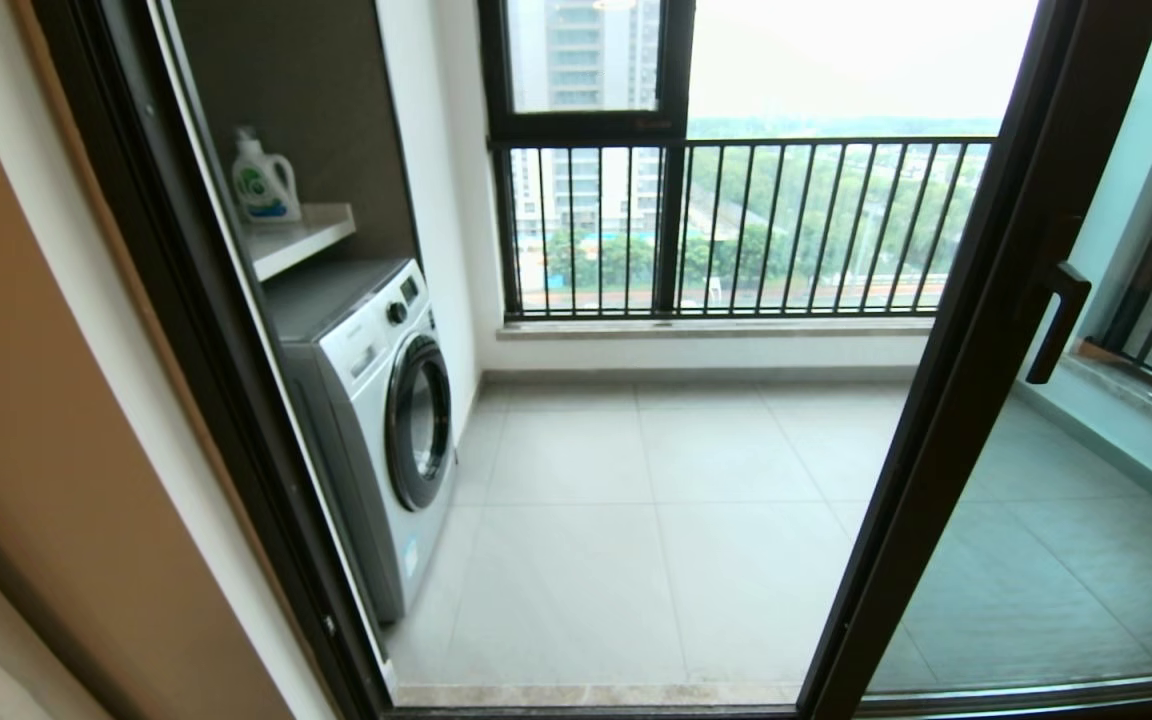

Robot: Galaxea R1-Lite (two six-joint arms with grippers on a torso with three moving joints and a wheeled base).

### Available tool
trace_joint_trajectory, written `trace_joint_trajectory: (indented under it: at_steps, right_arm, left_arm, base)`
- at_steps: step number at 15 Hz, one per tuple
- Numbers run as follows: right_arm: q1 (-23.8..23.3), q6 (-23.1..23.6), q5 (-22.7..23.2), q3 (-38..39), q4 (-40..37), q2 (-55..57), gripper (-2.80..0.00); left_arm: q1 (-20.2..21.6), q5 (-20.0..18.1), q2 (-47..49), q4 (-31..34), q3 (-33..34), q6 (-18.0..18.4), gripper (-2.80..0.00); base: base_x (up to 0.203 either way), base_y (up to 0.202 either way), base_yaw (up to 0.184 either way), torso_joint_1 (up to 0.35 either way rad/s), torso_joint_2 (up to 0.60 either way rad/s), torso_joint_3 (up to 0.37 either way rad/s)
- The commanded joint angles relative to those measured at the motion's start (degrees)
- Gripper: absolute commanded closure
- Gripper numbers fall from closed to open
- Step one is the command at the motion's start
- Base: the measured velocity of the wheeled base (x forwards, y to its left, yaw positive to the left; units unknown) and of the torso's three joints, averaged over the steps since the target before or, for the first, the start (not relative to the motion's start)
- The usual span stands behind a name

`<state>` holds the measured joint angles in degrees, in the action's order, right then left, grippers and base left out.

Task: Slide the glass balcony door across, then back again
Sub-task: Close the slid door

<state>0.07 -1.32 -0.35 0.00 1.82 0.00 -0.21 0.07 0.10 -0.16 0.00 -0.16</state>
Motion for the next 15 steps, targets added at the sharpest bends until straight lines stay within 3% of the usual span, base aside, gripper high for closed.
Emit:
trace_joint_trajectory:
  at_steps: [1,4,6,8,15]
  right_arm:
    - [0.01,0.00,0.00,0.70,0.03,-0.09,0.00]
    - [-0.04,0.96,-0.09,0.67,-0.11,-0.09,0.00]
    - [-0.07,5.23,0.88,0.56,-0.24,-0.09,0.00]
    - [-0.07,6.17,0.28,-4.52,-1.52,1.59,0.00]
    - [-0.39,3.45,-0.52,-26.60,0.71,34.59,0.00]
  left_arm:
    - [0.04,0.01,-0.01,-0.02,0.00,-0.02,0.00]
    - [-0.02,0.01,-0.01,-0.02,0.00,-0.02,0.00]
    - [-0.04,0.01,-0.01,-0.02,0.00,-0.02,0.00]
    - [0.03,0.01,-0.01,-0.02,0.00,-0.02,0.00]
    - [0.04,0.01,-0.01,-0.02,0.00,0.07,0.00]
  base:
    - [0.000,0.000,0.000,0.000,0.00,0.000]
    - [0.000,0.000,0.000,0.000,0.00,0.000]
    - [0.000,0.000,0.000,0.000,0.00,0.000]
    - [0.000,0.000,0.000,0.000,0.00,0.000]
    - [0.000,0.000,0.000,0.000,0.00,0.000]
